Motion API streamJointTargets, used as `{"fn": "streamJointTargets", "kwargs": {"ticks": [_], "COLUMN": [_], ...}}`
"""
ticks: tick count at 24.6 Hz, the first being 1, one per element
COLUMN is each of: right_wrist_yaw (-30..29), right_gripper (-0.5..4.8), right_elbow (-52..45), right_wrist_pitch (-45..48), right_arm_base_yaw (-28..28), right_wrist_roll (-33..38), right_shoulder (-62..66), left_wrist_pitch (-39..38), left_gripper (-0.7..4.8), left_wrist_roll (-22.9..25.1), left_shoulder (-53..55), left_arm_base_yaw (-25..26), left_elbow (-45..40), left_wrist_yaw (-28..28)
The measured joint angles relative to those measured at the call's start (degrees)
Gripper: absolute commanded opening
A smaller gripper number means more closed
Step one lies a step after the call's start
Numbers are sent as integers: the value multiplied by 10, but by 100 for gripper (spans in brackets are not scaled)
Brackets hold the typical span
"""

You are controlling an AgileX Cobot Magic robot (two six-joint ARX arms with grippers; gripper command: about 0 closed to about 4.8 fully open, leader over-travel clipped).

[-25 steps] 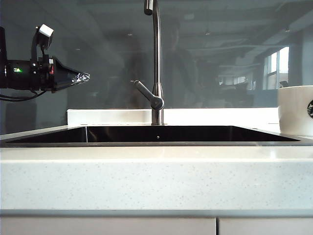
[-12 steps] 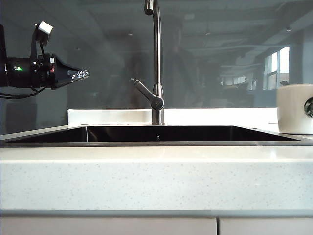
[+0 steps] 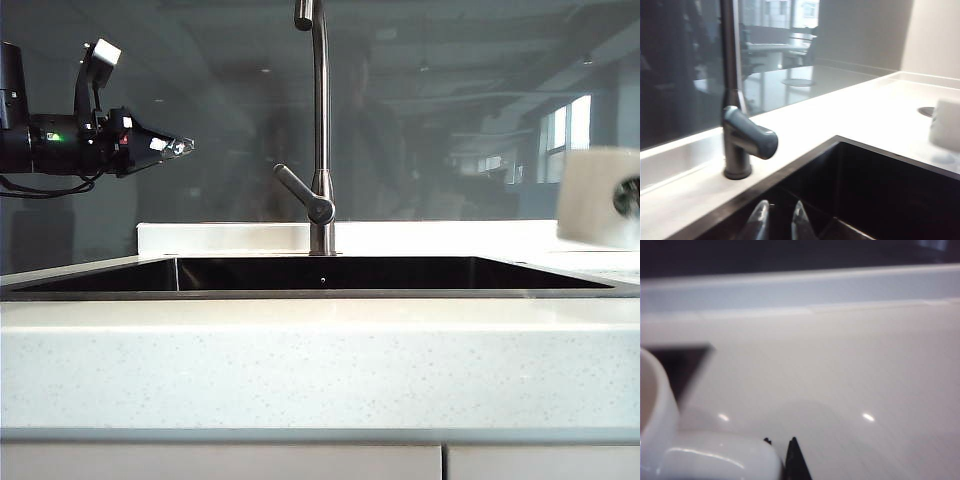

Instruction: Pick up the mug next to the sink, go to the faucet to get some water, pour the water into the sink, and finally put the mug back to its place.

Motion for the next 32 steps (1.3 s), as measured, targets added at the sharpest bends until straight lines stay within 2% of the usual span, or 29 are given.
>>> {"fn": "streamJointTargets", "kwargs": {"ticks": [4,5,8,10,11,13,16,19,23,26,29,32], "right_wrist_yaw": [-22,-24,-30,-30,-32,-32,-34,-33,-37,-40,-45,-46], "right_gripper": [-5,-5,-5,-5,-5,-5,-5,-5,-5,-5,-5,-5], "right_elbow": [61,87,206,287,313,388,506,580,657,703,747,760], "right_wrist_pitch": [-23,-47,-202,-272,-290,-319,-379,-415,-466,-492,-506,-509], "right_arm_base_yaw": [40,61,137,183,196,228,258,268,280,304,320,322], "right_wrist_roll": [36,38,31,9,3,-6,-9,-9,-15,-37,-54,-55], "right_shoulder": [-2,-3,2,19,26,59,118,163,207,219,225,225], "left_wrist_pitch": [0,0,-13,-32,-33,-35,-39,-38,-39,-58,-94,-98], "left_gripper": [62,62,63,92,124,127,127,128,130,155,158,158], "left_wrist_roll": [19,27,56,79,83,87,87,87,77,74,70,66], "left_shoulder": [0,0,0,0,3,13,23,35,77,133,181,211], "left_arm_base_yaw": [0,-1,-4,-5,-5,-6,-19,-27,-31,-38,-41,-48], "left_elbow": [0,0,0,0,0,1,2,16,63,132,197,251], "left_wrist_yaw": [-41,-54,-103,-155,-170,-213,-232,-230,-188,-168,-136,-120]}}
